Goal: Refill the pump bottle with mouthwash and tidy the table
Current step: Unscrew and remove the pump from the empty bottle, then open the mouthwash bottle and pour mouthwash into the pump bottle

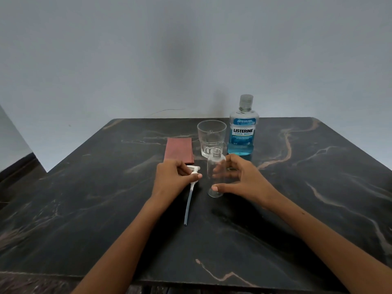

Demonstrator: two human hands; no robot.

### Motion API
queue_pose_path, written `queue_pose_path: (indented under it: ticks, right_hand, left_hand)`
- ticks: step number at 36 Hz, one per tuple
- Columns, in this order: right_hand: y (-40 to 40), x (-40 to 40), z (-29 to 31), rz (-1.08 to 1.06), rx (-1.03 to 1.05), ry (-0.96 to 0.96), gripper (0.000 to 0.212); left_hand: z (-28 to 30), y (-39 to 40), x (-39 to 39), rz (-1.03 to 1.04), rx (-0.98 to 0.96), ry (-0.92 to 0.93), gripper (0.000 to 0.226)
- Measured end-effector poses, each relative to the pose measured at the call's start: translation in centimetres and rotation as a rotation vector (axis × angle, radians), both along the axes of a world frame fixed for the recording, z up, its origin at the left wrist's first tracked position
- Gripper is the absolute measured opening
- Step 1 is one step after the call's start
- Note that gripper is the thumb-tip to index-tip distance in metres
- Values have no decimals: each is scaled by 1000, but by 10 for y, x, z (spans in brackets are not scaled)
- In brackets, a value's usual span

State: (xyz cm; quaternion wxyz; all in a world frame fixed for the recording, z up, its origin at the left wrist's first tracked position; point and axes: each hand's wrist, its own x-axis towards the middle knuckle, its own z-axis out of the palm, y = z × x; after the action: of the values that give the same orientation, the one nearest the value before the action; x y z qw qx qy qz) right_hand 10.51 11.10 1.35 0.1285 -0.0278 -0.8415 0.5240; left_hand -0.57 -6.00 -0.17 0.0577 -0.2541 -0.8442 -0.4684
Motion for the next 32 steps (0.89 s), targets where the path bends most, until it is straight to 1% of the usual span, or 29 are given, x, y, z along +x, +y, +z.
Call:
queue_pose_path:
  ticks: [4, 10, 15, 20, 24, 26, 28, 32]
  right_hand:
    - [0, 0, 0, 11, 42, -25, 64]
    - [1, 2, 2, 36, 62, -54, 63]
    - [6, 5, 9, 64, 123, -87, 64]
    - [18, 13, 19, 83, 239, -151, 64]
    - [34, 19, 28, 62, 398, -216, 60]
    - [44, 20, 31, 0, 452, -222, 54]
    - [55, 20, 32, -132, 455, -179, 46]
    - [71, 14, 28, -460, 345, 38, 33]
  left_hand:
    - [-2, 1, -1, 8, -19, 36, 28]
    - [-1, 1, -2, 6, -29, 61, 30]
    - [0, -1, -2, 20, -14, 82, 30]
    - [2, -1, -2, 39, 23, 91, 25]
    - [8, 0, -2, 85, 80, 137, 27]
    - [13, 1, -1, 85, 126, 143, 23]
    - [17, 3, 0, 82, 178, 146, 23]
    - [32, 10, 7, 47, 250, 168, 16]
